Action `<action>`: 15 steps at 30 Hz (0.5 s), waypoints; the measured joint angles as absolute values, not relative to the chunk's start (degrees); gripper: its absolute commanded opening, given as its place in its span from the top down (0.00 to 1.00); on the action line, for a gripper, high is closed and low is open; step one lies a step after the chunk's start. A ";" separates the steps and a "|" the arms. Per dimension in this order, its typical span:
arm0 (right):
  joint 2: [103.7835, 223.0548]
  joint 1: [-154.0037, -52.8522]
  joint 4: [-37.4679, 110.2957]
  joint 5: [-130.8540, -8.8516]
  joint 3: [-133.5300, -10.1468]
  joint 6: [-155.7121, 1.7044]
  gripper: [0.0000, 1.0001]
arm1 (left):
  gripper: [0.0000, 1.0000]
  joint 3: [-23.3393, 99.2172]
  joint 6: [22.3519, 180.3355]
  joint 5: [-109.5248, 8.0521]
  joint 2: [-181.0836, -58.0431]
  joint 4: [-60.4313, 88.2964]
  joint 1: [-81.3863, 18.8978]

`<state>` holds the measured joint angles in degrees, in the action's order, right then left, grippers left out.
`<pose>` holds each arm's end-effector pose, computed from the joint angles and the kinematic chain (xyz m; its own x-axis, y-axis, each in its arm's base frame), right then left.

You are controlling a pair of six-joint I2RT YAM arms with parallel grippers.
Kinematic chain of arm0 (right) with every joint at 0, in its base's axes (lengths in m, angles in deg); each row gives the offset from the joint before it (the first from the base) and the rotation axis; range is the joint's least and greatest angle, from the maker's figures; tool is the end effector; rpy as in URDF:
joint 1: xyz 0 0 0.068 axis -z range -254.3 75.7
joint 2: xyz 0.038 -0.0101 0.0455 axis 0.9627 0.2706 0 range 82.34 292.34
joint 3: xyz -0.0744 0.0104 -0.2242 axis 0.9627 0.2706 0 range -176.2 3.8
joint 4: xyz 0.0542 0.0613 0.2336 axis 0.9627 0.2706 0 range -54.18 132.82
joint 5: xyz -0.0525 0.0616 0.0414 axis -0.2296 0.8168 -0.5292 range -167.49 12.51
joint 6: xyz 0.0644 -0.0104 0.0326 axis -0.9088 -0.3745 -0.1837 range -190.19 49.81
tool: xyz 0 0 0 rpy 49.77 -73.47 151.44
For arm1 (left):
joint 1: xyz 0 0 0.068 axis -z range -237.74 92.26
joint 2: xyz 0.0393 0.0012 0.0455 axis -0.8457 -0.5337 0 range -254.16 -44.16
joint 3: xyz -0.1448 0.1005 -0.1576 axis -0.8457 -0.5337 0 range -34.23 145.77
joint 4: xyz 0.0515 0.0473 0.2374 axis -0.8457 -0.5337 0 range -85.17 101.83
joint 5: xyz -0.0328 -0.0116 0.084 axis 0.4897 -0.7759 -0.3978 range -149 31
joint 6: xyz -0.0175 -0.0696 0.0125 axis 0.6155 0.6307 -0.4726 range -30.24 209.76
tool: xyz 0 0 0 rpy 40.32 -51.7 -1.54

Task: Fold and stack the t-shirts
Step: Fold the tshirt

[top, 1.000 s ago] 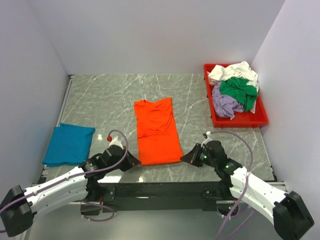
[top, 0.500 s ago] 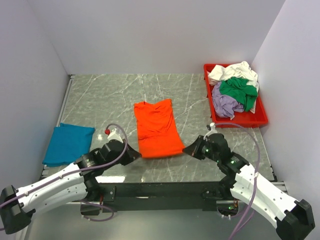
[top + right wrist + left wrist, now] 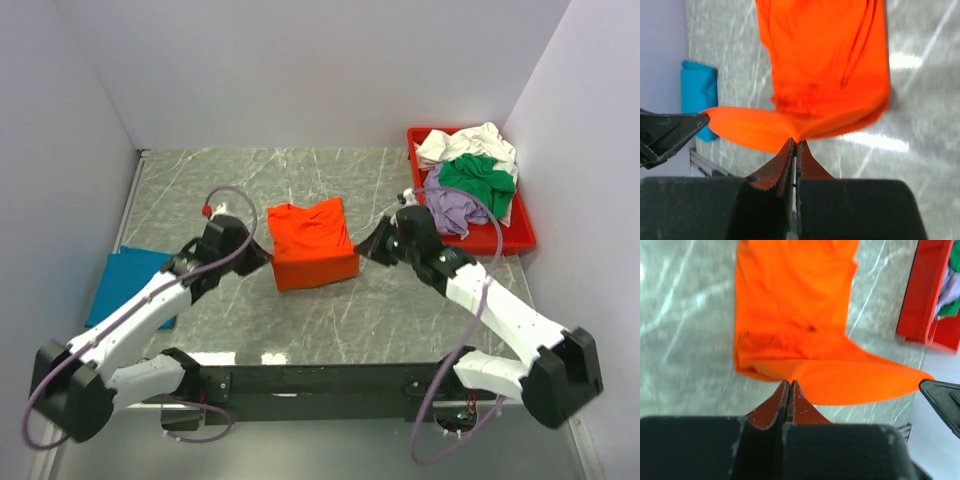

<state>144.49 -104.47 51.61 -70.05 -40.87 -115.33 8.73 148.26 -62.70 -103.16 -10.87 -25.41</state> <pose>0.2242 0.1393 0.2279 -0.7542 0.3745 -0.5393 -0.0813 0.7618 0.6427 0.2099 -0.1284 0.2174 -0.6950 -0.5670 -0.4421 -0.1941 0.7401 -0.6439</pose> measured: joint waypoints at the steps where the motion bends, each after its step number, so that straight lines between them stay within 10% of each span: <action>1: 146.74 -103.73 51.30 -69.51 -42.64 -114.94 1.00 | 1.00 10.43 147.28 -61.54 -105.52 -10.63 -27.09; 15: 179.35 -93.09 51.70 -59.63 -71.34 -110.72 1.00 | 1.00 32.71 140.83 -51.01 -134.44 -6.83 -41.54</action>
<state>179.35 -93.09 51.70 -59.63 -71.34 -110.72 32.71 140.83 -51.01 -134.44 -6.83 -41.54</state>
